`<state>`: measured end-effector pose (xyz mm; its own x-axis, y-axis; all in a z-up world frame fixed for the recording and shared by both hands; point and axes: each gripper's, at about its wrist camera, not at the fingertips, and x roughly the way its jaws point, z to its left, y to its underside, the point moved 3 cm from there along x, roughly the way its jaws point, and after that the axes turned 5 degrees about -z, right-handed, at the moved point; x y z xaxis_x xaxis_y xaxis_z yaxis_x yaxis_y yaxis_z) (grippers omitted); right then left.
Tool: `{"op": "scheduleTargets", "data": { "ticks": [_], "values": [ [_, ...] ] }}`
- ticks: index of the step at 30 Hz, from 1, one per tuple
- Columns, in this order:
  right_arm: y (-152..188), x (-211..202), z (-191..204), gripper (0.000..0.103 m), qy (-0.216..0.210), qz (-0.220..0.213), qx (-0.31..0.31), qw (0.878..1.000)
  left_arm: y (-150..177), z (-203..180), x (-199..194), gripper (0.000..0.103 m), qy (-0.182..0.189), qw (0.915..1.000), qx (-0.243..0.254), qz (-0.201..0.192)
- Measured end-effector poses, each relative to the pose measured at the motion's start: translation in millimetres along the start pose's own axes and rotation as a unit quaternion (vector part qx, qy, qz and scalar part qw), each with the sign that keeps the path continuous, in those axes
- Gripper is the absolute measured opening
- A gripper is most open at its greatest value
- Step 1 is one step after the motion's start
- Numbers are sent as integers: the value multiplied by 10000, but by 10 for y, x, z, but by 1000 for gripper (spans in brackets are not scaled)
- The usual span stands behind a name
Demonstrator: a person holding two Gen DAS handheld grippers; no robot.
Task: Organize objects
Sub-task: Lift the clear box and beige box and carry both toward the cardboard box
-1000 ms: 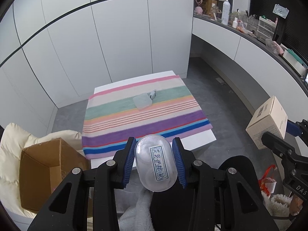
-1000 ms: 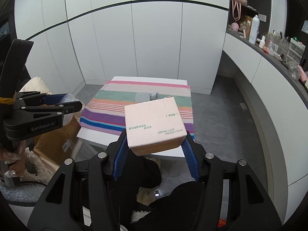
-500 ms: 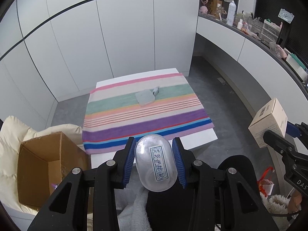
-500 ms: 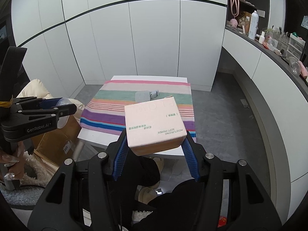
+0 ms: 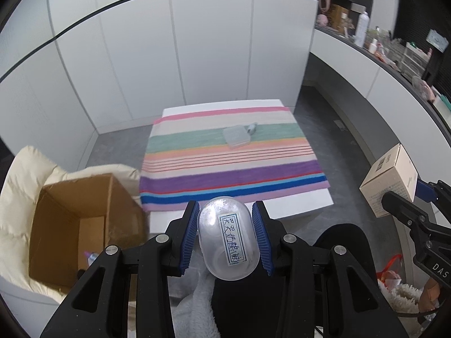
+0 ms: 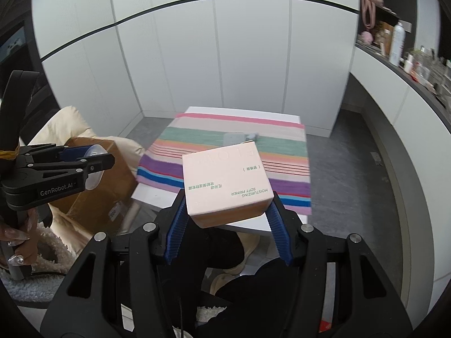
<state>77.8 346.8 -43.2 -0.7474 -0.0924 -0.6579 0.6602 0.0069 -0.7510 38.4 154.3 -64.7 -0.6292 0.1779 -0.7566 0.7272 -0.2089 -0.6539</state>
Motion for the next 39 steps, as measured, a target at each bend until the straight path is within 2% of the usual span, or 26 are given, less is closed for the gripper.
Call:
{"op": "scheduleTargets", "data": {
  "ticks": [10, 19, 25, 34, 39],
  "values": [
    [-110, 330, 755, 57, -695, 137, -608, 9956, 315, 851, -149, 40, -613, 9954, -732, 42],
    [-47, 683, 1578, 57, -1465, 491, -1212, 9805, 712, 1635, -215, 40, -1111, 9827, -1459, 270],
    [4, 845, 2038, 57, -1814, 640, -1582, 9685, 896, 1953, -229, 40, -1262, 9756, -1758, 365],
    [-5, 1067, 2460, 57, -1972, 748, -1920, 9585, 912, 2246, -163, 40, -1300, 9712, -1951, 430],
    [-131, 1217, 2660, 57, -1912, 676, -2106, 9563, 822, 2504, -114, 40, -1576, 9677, -1954, 237]
  ]
}}
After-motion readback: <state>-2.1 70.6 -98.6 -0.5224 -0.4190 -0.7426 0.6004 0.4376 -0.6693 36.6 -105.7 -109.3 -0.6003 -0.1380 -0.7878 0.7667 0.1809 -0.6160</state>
